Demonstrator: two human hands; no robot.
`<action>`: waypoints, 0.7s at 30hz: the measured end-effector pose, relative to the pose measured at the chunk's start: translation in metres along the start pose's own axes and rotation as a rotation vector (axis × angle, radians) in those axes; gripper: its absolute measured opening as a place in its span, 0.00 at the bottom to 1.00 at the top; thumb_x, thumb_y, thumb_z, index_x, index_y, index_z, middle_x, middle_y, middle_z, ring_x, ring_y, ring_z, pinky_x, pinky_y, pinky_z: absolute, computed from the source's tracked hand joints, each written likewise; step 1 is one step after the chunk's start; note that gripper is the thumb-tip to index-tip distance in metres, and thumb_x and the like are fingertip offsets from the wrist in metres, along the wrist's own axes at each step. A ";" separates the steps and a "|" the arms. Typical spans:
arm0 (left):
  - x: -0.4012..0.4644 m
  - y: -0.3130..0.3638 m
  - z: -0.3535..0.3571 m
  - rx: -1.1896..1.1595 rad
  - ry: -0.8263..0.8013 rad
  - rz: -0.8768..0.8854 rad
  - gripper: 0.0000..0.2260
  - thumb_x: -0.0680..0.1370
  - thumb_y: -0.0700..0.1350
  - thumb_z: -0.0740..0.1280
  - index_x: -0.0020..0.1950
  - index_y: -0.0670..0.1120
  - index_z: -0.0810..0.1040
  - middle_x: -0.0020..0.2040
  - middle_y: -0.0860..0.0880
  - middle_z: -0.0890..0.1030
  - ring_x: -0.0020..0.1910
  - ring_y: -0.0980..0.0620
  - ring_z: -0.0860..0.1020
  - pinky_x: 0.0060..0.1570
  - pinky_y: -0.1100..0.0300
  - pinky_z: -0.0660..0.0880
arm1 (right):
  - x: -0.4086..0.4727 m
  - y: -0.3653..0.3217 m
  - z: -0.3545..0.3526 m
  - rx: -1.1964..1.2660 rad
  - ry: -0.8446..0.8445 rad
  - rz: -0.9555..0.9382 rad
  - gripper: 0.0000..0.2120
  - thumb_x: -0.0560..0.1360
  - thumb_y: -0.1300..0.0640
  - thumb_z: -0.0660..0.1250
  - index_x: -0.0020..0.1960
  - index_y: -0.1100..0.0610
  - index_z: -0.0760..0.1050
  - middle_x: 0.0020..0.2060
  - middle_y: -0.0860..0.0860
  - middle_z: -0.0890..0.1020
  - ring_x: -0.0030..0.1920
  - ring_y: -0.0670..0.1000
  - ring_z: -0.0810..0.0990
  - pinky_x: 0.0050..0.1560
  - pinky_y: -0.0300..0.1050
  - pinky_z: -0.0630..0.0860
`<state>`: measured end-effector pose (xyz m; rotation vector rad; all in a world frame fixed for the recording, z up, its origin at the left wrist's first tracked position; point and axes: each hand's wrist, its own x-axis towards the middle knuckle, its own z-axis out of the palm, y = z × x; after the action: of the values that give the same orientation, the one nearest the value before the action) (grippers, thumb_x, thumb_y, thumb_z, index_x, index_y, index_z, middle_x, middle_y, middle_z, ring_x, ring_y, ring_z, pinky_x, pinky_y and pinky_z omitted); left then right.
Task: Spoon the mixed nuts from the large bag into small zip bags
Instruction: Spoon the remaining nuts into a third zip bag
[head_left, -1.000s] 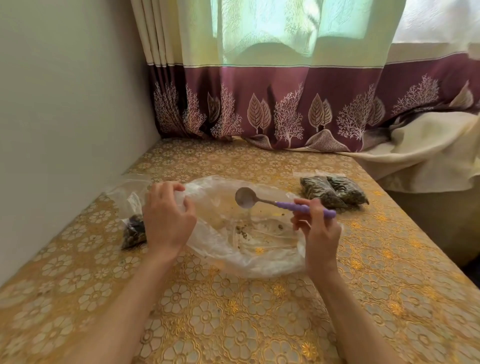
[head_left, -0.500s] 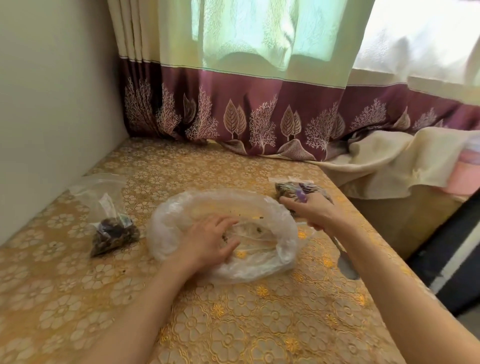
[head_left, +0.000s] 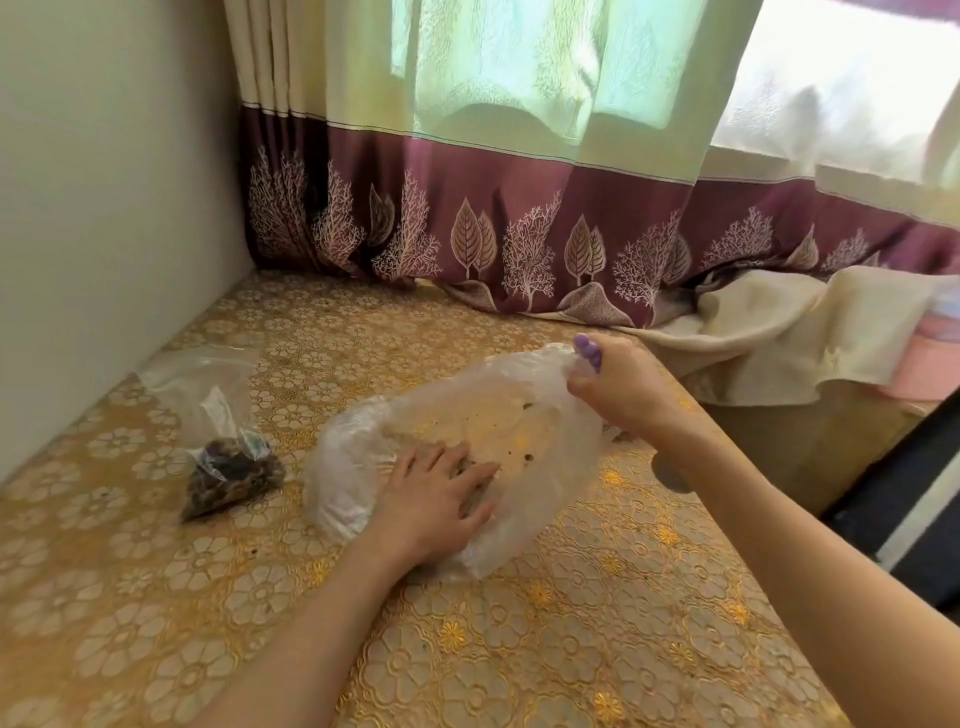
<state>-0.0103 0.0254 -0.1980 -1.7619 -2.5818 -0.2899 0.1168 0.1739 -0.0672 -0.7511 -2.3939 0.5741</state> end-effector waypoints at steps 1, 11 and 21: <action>0.000 0.000 0.000 -0.001 -0.002 -0.003 0.24 0.78 0.64 0.45 0.74 0.64 0.52 0.77 0.53 0.51 0.76 0.50 0.48 0.73 0.46 0.41 | 0.000 -0.005 0.001 -0.007 0.019 -0.036 0.09 0.75 0.63 0.63 0.54 0.58 0.77 0.39 0.39 0.74 0.35 0.35 0.69 0.32 0.19 0.64; -0.001 0.002 0.003 -0.083 0.102 -0.013 0.23 0.77 0.64 0.51 0.72 0.60 0.60 0.76 0.52 0.57 0.75 0.51 0.53 0.73 0.50 0.45 | 0.004 -0.018 0.015 0.107 0.005 -0.071 0.10 0.70 0.63 0.69 0.34 0.60 0.69 0.35 0.33 0.69 0.29 0.40 0.67 0.28 0.28 0.66; 0.002 0.005 0.001 -0.277 0.210 -0.098 0.41 0.70 0.67 0.64 0.75 0.49 0.54 0.70 0.51 0.68 0.69 0.50 0.65 0.70 0.52 0.59 | -0.003 -0.013 0.012 0.135 0.013 -0.095 0.16 0.72 0.64 0.68 0.30 0.57 0.65 0.29 0.36 0.68 0.27 0.40 0.65 0.28 0.31 0.64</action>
<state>-0.0064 0.0294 -0.1982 -1.5731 -2.5788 -0.8226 0.1064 0.1592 -0.0700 -0.5780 -2.3373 0.6817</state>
